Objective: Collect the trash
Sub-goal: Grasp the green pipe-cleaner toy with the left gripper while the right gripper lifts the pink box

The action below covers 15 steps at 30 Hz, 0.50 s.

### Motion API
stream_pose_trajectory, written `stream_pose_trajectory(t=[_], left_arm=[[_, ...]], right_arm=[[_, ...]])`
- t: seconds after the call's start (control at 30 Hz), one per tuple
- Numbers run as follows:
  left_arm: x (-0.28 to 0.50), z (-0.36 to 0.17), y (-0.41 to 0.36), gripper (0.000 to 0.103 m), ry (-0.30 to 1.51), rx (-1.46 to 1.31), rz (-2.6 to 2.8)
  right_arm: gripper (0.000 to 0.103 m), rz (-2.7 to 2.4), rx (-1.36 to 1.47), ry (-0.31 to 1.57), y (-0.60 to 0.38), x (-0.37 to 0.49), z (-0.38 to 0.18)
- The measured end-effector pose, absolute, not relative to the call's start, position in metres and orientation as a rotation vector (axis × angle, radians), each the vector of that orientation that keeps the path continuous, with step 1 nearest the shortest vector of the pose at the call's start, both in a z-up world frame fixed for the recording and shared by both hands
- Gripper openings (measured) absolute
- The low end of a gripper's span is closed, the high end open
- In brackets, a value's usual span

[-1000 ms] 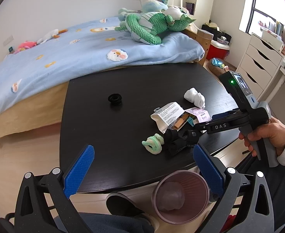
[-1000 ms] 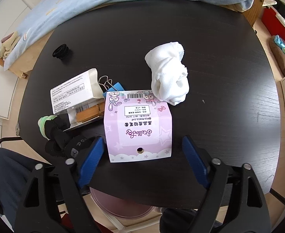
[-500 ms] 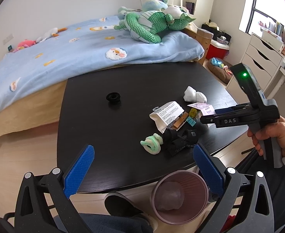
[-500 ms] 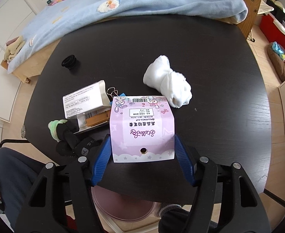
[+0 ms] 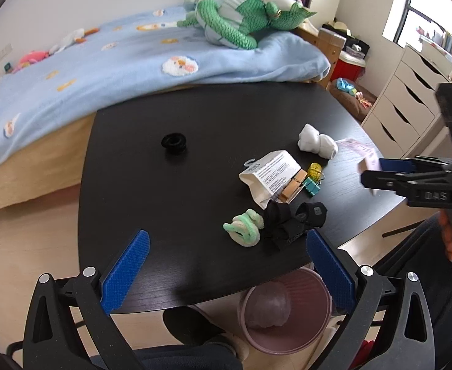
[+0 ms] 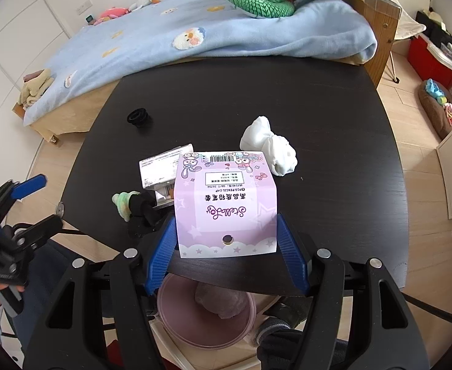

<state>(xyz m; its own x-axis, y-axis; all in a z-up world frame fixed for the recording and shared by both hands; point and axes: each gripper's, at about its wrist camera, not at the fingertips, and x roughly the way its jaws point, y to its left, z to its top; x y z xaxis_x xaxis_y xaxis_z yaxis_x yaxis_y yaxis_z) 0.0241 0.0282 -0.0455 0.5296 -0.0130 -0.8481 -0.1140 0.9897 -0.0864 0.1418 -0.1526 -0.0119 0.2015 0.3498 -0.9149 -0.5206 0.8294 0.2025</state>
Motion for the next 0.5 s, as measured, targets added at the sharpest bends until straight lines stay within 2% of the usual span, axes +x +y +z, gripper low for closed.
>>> stream_pose_trajectory(t=[0.2,0.5], left_arm=[[0.043,-0.073,0.038,0.098,1.1,-0.213,0.086],[0.054,-0.099,0.039,0.096,1.139,-0.284,0.106]], right_arm=[[0.064,0.611,-0.164,1.215,-0.155,0.14,-0.008],[0.064,0.608,-0.164,1.216,-0.161,0.139,-0.011]])
